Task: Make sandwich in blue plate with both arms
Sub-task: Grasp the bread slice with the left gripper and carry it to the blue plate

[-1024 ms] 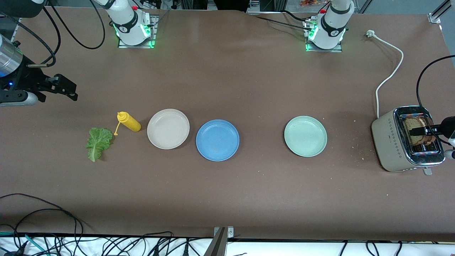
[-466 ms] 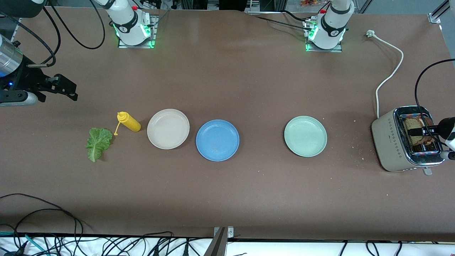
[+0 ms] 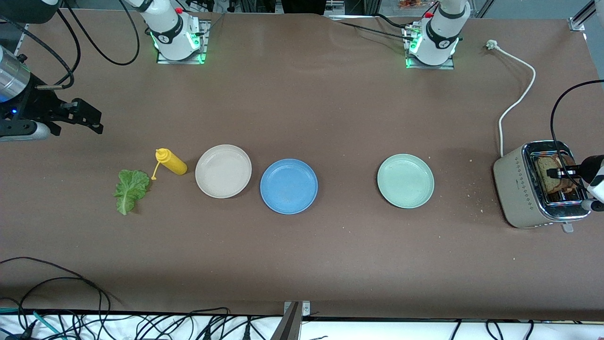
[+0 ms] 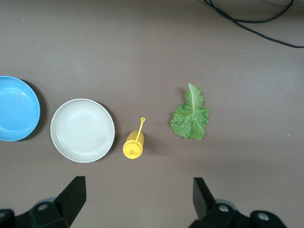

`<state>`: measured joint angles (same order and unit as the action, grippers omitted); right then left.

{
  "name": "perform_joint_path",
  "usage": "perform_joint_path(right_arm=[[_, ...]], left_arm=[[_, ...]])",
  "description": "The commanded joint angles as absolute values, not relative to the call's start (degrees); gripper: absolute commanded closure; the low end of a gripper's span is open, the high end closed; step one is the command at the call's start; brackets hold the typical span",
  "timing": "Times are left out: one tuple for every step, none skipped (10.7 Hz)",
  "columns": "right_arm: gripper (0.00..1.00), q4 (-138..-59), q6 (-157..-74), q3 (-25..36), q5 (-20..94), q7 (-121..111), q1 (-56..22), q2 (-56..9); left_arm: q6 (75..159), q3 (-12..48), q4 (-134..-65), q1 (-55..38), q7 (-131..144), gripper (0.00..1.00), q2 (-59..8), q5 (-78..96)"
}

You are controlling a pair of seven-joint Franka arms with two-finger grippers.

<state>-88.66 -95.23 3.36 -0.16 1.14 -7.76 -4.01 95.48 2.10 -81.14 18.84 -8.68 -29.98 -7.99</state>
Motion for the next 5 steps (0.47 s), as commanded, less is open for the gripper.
perform_joint_path(right_arm=[[0.0, -87.36, -94.48, 3.25, -0.09, 1.14, -7.65, -4.31], [0.0, -87.36, -94.48, 3.25, -0.09, 1.14, -7.65, -4.31], [0.0, -87.36, -94.48, 3.25, -0.09, 1.14, -7.65, -4.31], [0.0, -87.36, -94.48, 3.25, -0.09, 1.14, -7.65, -4.22], [0.0, -87.36, -94.48, 3.25, -0.09, 1.14, -7.65, -4.31]], left_arm=[[93.87, 2.28, -80.69, 18.63, -9.4, 1.0, -29.53, -9.75], [93.78, 2.29, -80.25, 18.63, -9.49, 1.0, -29.27, -10.02], [93.17, 2.46, -79.9, 18.55, -9.75, 1.0, -28.92, -10.02], [91.42, 2.55, -78.24, 18.46, -9.84, 1.0, -28.74, -10.02], [88.8, 2.81, -76.92, 18.37, -9.93, 1.0, -27.78, -10.02]])
